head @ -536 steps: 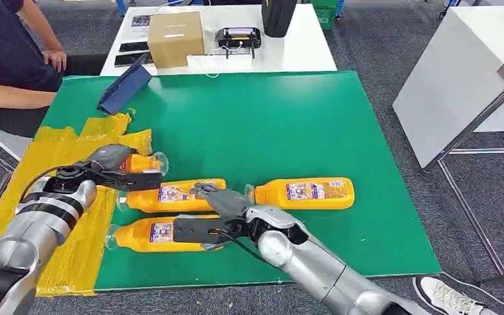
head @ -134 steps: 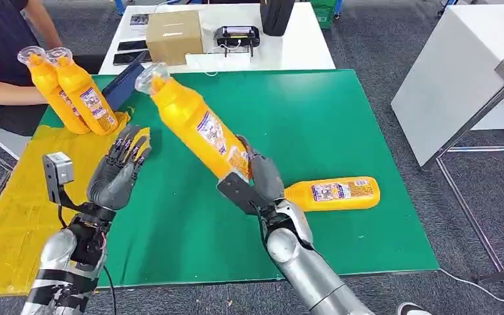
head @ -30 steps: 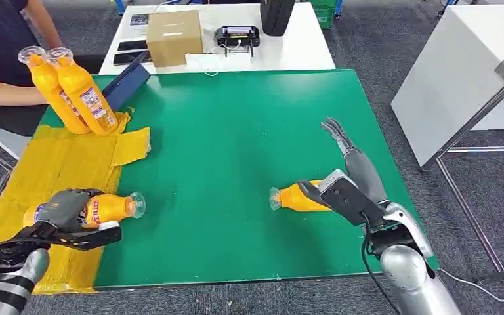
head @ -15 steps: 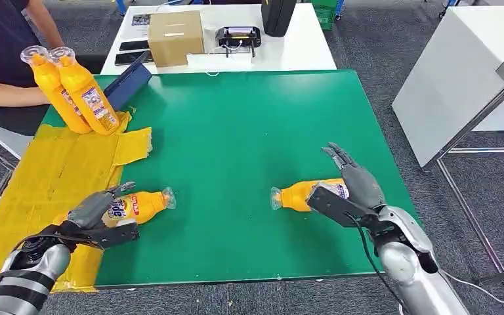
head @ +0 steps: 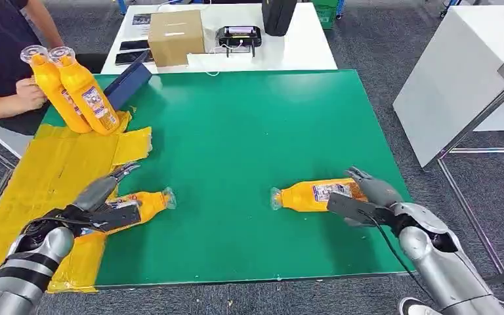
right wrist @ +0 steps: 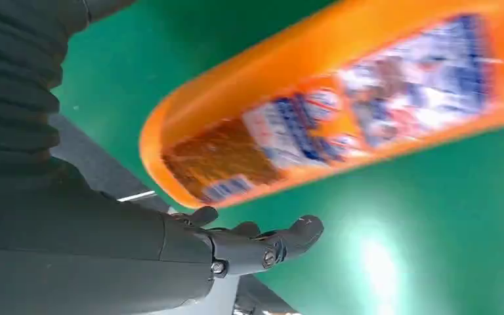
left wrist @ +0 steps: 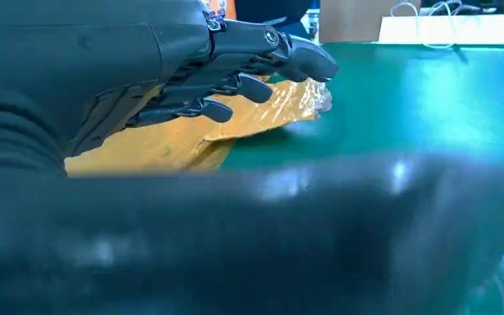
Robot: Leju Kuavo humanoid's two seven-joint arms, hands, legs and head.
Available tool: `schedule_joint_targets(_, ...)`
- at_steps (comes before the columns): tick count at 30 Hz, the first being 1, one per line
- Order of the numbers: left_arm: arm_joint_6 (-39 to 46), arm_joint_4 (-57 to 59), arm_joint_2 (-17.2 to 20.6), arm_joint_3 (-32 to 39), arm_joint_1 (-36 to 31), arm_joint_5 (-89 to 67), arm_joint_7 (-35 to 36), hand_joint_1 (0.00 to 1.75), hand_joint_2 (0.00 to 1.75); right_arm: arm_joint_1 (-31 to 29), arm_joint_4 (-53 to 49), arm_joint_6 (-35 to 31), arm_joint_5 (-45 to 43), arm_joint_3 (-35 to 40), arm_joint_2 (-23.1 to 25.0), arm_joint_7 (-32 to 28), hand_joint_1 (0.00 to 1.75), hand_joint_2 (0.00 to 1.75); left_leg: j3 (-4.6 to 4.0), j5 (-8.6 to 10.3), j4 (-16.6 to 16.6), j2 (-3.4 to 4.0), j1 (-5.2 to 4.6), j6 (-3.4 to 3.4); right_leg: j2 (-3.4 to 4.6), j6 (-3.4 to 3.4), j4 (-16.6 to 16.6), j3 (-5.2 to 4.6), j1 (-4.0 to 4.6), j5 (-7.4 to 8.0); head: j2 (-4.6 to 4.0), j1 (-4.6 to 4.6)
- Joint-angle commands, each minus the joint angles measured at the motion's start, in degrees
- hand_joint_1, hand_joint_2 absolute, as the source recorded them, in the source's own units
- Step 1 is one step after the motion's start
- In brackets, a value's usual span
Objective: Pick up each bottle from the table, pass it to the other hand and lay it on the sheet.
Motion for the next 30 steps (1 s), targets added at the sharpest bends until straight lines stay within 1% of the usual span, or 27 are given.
schedule_joint_targets(1,-0.38,2.26,-5.19,2.75,-3.33,8.4,-0.85,0.0,0.0,-3.71,10.55,1.85,2.73,3.36,-4.45,-3.0,0.0,1.75,0.14,-0.04,-0.01,-0.13,0.03,-0.01,0.06,-0.02,-0.05,0.2,0.01,-0.04,0.0,0.0)
schedule_joint_targets(3,-1.41,0.33,-6.61,4.95,-2.89,12.31,-0.89,0.0,0.0,-2.95,11.58,1.46,5.18,3.94,-4.97,-3.6,0.0,1.75,0.2,-0.05,0.0,-0.24,0.05,-0.01,0.02,-0.03,-0.07,0.29,0.01,-0.08,0.0,0.0)
schedule_joint_targets(4,-1.58,-0.27,-7.3,5.62,-3.09,13.46,-0.76,0.0,0.0,-2.52,12.66,1.61,6.46,4.68,-5.19,-4.0,0.0,1.75,0.14,-0.03,-0.01,-0.24,0.04,0.0,-0.04,-0.02,-0.08,0.24,0.0,-0.05,0.0,0.02)
schedule_joint_targets(5,-2.17,-0.5,-8.08,6.28,-3.51,14.96,-0.87,0.0,0.0,-2.55,13.96,2.45,7.9,6.07,-5.65,-4.78,0.0,1.75,0.26,-0.09,0.01,-0.3,0.06,-0.01,0.0,-0.03,-0.1,0.39,0.02,-0.11,0.0,0.0)
schedule_joint_targets(6,-2.67,-0.33,-8.69,6.41,-4.15,15.96,-0.86,0.0,0.0,-2.76,15.76,3.0,8.76,7.19,-5.91,-6.18,0.05,1.75,0.17,-0.05,0.0,-0.26,0.07,-0.01,-0.05,-0.03,-0.11,0.3,0.04,-0.06,0.0,0.02)
schedule_joint_targets(7,-3.92,0.06,-9.4,6.61,-4.96,17.32,-0.84,0.0,0.0,-2.39,16.79,3.96,9.06,8.13,-6.42,-7.36,1.75,1.75,0.25,-0.09,0.03,-0.36,0.11,-0.01,-0.08,-0.04,-0.12,0.44,0.06,-0.1,0.0,0.02)
schedule_joint_targets(8,-5.51,0.84,-10.6,7.14,-6.06,19.83,-1.11,0.0,0.0,-2.13,18.67,6.2,9.18,10.14,-7.07,-10.23,1.75,1.75,0.23,-0.07,0.0,-0.35,0.1,-0.02,-0.09,-0.04,-0.13,0.4,0.06,-0.09,0.0,0.0)
schedule_joint_targets(9,-6.3,1.49,-11.32,7.12,-6.9,21.34,-1.26,0.0,0.0,-1.48,19.8,5.81,9.22,10.87,-7.45,-11.13,1.75,1.75,0.15,-0.02,-0.01,-0.35,0.04,-0.01,-0.15,-0.03,-0.12,0.3,0.02,-0.06,0.0,0.0)
schedule_joint_targets(10,-7.37,1.84,-12.83,8.04,-7.69,24.53,-1.05,0.0,0.0,-1.19,20.63,6.18,10.04,12.97,-7.27,-12.54,1.75,1.75,0.23,-0.06,0.01,-0.41,0.07,-0.02,-0.14,-0.05,-0.13,0.42,0.05,-0.1,0.0,0.02)
schedule_joint_targets(12,-7.79,1.0,-14.0,8.45,-8.01,27.06,0.43,0.0,0.0,-0.43,20.92,6.2,10.53,14.88,-6.83,-12.75,1.75,1.75,0.32,-0.05,-0.02,-0.49,0.13,-0.04,-0.21,-0.06,-0.22,0.54,0.1,-0.1,0.0,0.0)
schedule_joint_targets(14,-7.63,0.1,-14.28,8.02,-8.1,28.51,1.05,0.0,0.0,-0.13,20.75,6.02,10.92,16.75,-6.47,-12.69,1.75,1.75,0.38,-0.06,-0.03,-0.5,0.14,-0.04,-0.2,-0.07,-0.25,0.62,0.11,-0.11,0.0,0.09)
schedule_joint_targets(15,-7.62,0.01,-14.3,7.98,-8.13,28.57,1.15,0.0,0.0,-0.15,20.74,6.1,10.9,16.83,-6.32,-12.59,1.75,1.75,0.41,-0.06,-0.05,-0.4,0.14,-0.04,-0.14,-0.07,-0.25,0.61,0.1,-0.08,0.0,0.0)
schedule_joint_targets(16,-7.61,-0.14,-14.22,7.91,-8.05,28.65,1.24,0.0,0.0,-0.31,20.64,6.27,10.86,16.87,-6.19,-12.35,1.75,1.75,0.43,-0.09,-0.01,-0.14,0.12,-0.01,0.03,-0.06,-0.19,0.56,0.11,-0.03,0.0,0.04)
schedule_joint_targets(17,-7.6,-0.27,-14.08,7.87,-7.95,28.72,1.3,0.0,0.0,-0.45,20.51,6.44,10.78,16.91,-6.25,-12.22,1.75,1.75,0.58,-0.11,-0.04,-0.21,0.16,-0.03,0.02,-0.09,-0.25,0.73,0.14,-0.05,0.0,0.04)
schedule_joint_targets(18,-7.62,-0.21,-14.0,8.09,-7.71,29.22,1.47,0.0,0.0,-0.36,20.5,6.76,10.41,16.8,-6.57,-12.06,1.75,1.75,0.7,-0.16,-0.04,0.0,0.15,-0.01,0.06,-0.07,-0.26,0.77,0.13,-0.04,0.0,0.04)
schedule_joint_targets(19,-7.97,-0.02,-14.11,8.23,-7.67,30.53,0.99,0.0,0.0,-0.16,20.43,6.87,10.74,17.73,-6.85,-12.36,1.75,1.75,0.84,-0.22,-0.07,-0.02,0.16,-0.02,0.11,-0.1,-0.28,0.91,0.13,-0.05,0.0,0.02)
schedule_joint_targets(21,-8.6,0.13,-14.62,8.78,-7.59,32.74,0.83,0.0,0.0,-0.2,21.34,6.3,11.07,18.81,-5.63,-12.36,1.75,1.75,1.12,-0.31,-0.04,0.15,0.13,-0.04,0.18,-0.08,-0.24,1.05,0.12,-0.05,0.0,0.02)
schedule_joint_targets(22,-9.33,-0.8,-15.0,9.03,-7.32,34.65,1.41,0.0,0.0,-0.43,22.11,4.79,10.96,18.55,-3.8,-11.51,1.75,1.75,1.2,-0.28,-0.1,0.05,0.17,-0.06,0.17,-0.1,-0.32,1.16,0.14,-0.03,0.0,0.0)
schedule_joint_targets(23,-10.16,-1.66,-15.24,9.7,-6.66,36.78,3.19,0.0,0.0,-0.45,22.61,2.45,9.98,16.62,-1.49,-9.6,1.75,1.75,1.26,-0.3,-0.07,0.16,0.19,-0.05,0.24,-0.1,-0.3,1.16,0.16,-0.04,0.0,0.02)
schedule_joint_targets(24,-10.56,-3.05,-15.31,10.98,-5.12,39.56,5.07,0.0,0.0,-0.57,22.71,-0.83,8.97,14.24,1.06,-7.21,1.75,1.75,1.31,-0.26,-0.13,0.05,0.24,-0.06,0.26,-0.12,-0.37,1.23,0.17,-0.02,0.0,0.02)
schedule_joint_targets(25,-11.42,-5.03,-14.79,12.24,-2.81,42.51,6.23,0.0,0.0,-0.14,22.03,-5.84,7.6,10.05,4.69,-5.52,1.75,1.75,1.39,-0.32,-0.09,0.25,0.29,-0.06,0.36,-0.1,-0.34,1.19,0.19,-0.01,0.0,0.02)
schedule_joint_targets(26,-12.09,-6.02,-14.59,13.27,-1.32,44.3,6.72,0.0,0.0,0.1,20.62,-7.8,6.15,7.45,7.07,-4.02,1.75,1.75,1.46,-0.25,-0.23,0.27,0.29,-0.09,0.51,-0.14,-0.46,1.3,0.19,0.06,0.0,0.02)
schedule_joint_targets(27,-13.31,-10.12,-14.3,15.32,2.68,48.4,8.41,0.0,0.0,1.9,14.73,-13.07,2.78,1.21,12.5,-2.44,1.75,1.75,1.57,-0.33,-0.2,0.54,0.26,-0.07,0.64,-0.12,-0.4,1.41,0.19,0.04,0.0,0.07)
schedule_joint_targets(28,-13.59,-11.9,-13.88,15.69,4.26,48.83,8.6,0.0,0.0,2.59,10.81,-11.2,3.17,1.21,13.1,0.61,1.75,1.75,1.58,-0.36,-0.21,0.86,0.25,-0.08,0.84,-0.13,-0.35,1.42,0.25,0.08,0.0,0.04)
schedule_joint_targets(30,-13.67,-12.38,-13.8,15.82,4.68,48.92,8.68,0.0,0.0,2.89,9.4,-10.55,3.2,1.21,13.22,1.61,1.75,1.75,1.53,-0.47,-0.17,1.2,0.2,-0.19,1.24,-0.19,-0.21,1.3,0.21,0.07,0.0,0.02)
